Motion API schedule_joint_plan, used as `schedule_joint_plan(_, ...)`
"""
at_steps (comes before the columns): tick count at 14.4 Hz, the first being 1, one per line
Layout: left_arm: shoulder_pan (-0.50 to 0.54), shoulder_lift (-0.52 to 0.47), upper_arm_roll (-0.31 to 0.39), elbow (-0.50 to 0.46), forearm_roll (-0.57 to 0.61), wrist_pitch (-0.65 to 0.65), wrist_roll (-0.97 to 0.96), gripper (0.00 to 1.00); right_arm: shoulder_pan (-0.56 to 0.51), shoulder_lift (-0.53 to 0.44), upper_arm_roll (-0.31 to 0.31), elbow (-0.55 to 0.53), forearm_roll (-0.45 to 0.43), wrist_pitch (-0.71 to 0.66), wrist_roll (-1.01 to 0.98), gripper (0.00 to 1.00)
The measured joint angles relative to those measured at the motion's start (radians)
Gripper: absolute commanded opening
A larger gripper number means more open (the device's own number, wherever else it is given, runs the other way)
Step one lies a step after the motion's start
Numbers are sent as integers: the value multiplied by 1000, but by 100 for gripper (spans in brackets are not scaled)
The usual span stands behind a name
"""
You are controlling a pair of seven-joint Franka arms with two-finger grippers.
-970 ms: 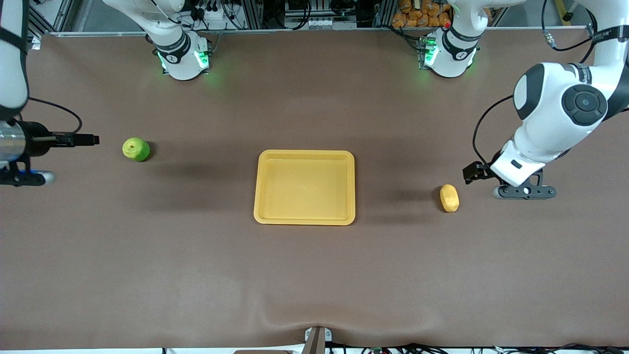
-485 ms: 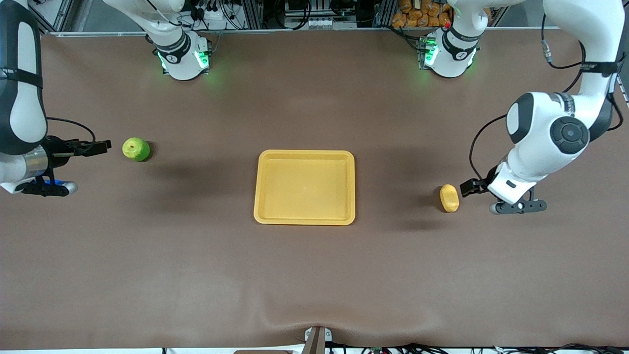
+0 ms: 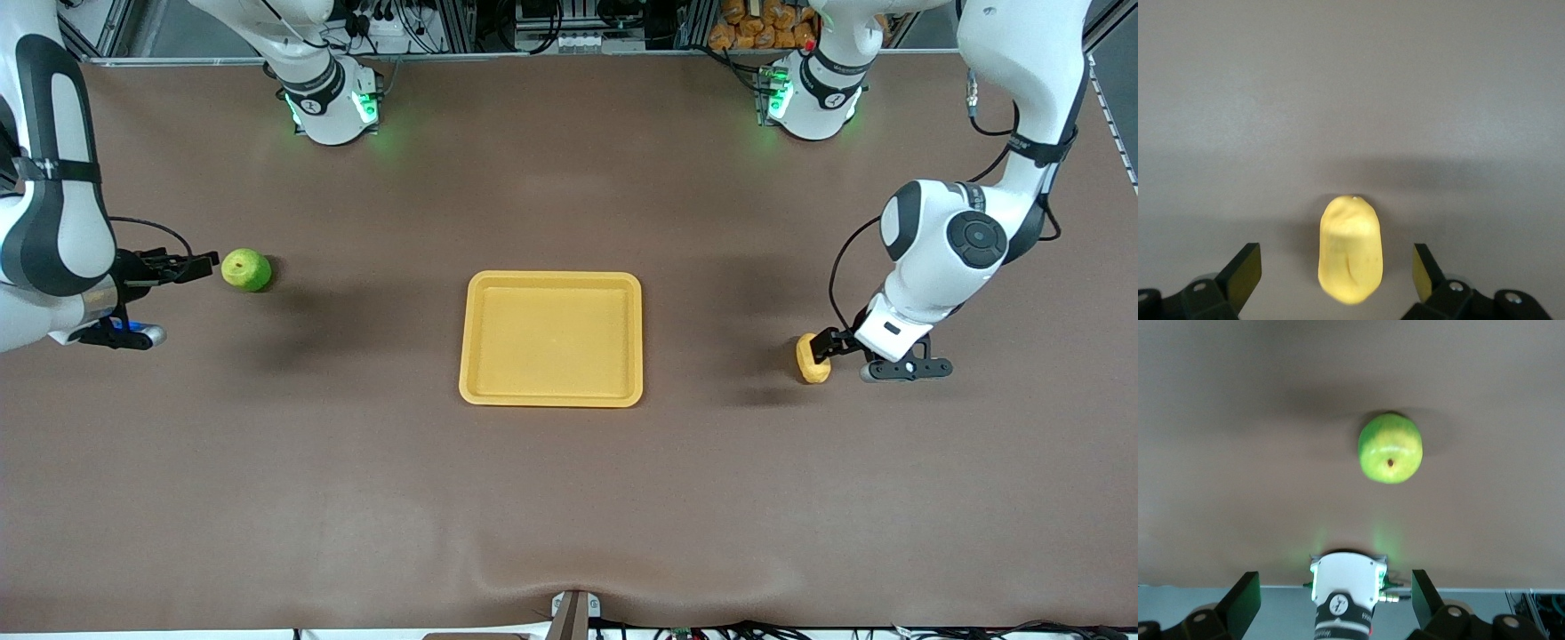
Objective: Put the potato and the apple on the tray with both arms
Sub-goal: 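Lower the left gripper onto the potato while the right gripper descends to the apple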
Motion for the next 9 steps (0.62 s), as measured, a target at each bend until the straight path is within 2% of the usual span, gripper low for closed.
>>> schedule_joint_plan(4,-3,53,-1,-21,0,83,-6,100,-39,0,-1,-95,0,133,-112,100)
schedule_joint_plan(9,-6,112,-3,-32,0,173,-13,100,-50,0,-1,-198,0,243,-142,100)
